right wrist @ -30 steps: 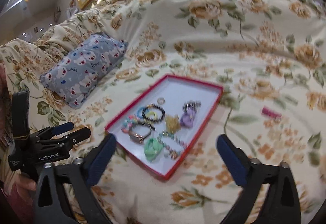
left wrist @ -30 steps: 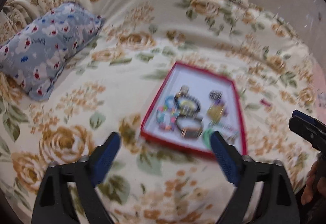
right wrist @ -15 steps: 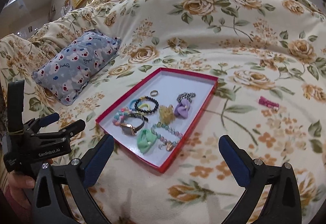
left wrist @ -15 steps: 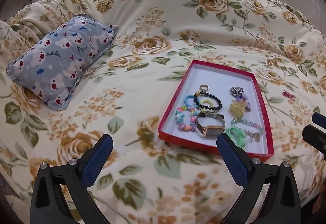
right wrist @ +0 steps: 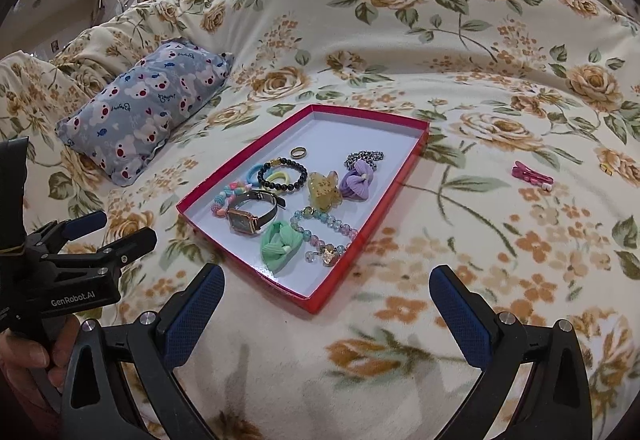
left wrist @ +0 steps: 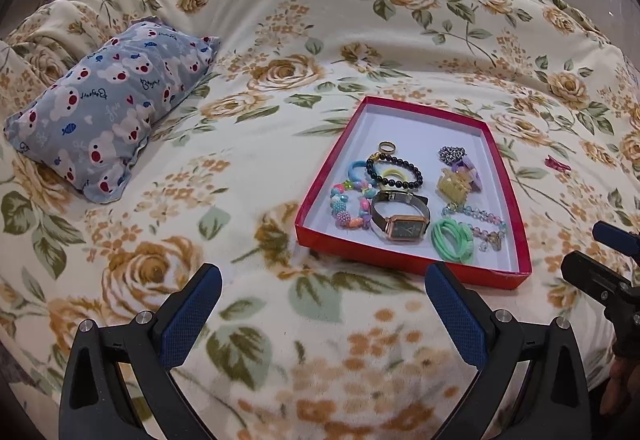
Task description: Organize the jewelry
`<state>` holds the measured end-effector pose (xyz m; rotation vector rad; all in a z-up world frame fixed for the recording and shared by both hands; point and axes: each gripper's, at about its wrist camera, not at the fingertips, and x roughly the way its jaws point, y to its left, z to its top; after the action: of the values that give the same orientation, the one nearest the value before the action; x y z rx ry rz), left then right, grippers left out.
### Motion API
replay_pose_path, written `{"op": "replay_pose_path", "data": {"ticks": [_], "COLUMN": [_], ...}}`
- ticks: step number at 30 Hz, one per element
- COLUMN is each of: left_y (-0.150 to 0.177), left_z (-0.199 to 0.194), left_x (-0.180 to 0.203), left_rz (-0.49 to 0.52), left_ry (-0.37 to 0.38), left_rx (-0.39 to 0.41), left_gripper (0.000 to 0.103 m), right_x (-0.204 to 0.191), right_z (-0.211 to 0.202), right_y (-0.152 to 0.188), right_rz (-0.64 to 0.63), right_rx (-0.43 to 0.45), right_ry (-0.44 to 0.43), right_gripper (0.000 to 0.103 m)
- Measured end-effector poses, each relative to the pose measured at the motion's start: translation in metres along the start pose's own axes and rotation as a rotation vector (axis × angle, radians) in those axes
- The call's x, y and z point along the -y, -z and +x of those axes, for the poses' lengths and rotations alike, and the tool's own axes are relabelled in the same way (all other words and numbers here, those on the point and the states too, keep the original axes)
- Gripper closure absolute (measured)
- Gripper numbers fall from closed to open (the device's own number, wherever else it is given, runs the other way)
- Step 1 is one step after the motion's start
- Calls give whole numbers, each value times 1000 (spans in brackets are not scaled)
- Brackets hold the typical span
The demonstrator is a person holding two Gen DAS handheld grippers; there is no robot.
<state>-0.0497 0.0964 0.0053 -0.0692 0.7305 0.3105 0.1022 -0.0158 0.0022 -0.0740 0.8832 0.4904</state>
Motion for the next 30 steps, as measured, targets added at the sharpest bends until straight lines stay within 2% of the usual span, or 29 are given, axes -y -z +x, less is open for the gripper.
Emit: {"op": "replay_pose_path", "data": {"ticks": [30], "left_y": [3], "left_z": [-19], "left_x": [-4], "left_rz": [-4], "left_ry": [11], "left_rx": [42], "left_gripper": [1], "right_x": [-11], "right_z": [-9], "right_y": [-3], "right_rz": [-16], "right_rx": [19], "right_ry": [-12], "right_gripper": [0]}}
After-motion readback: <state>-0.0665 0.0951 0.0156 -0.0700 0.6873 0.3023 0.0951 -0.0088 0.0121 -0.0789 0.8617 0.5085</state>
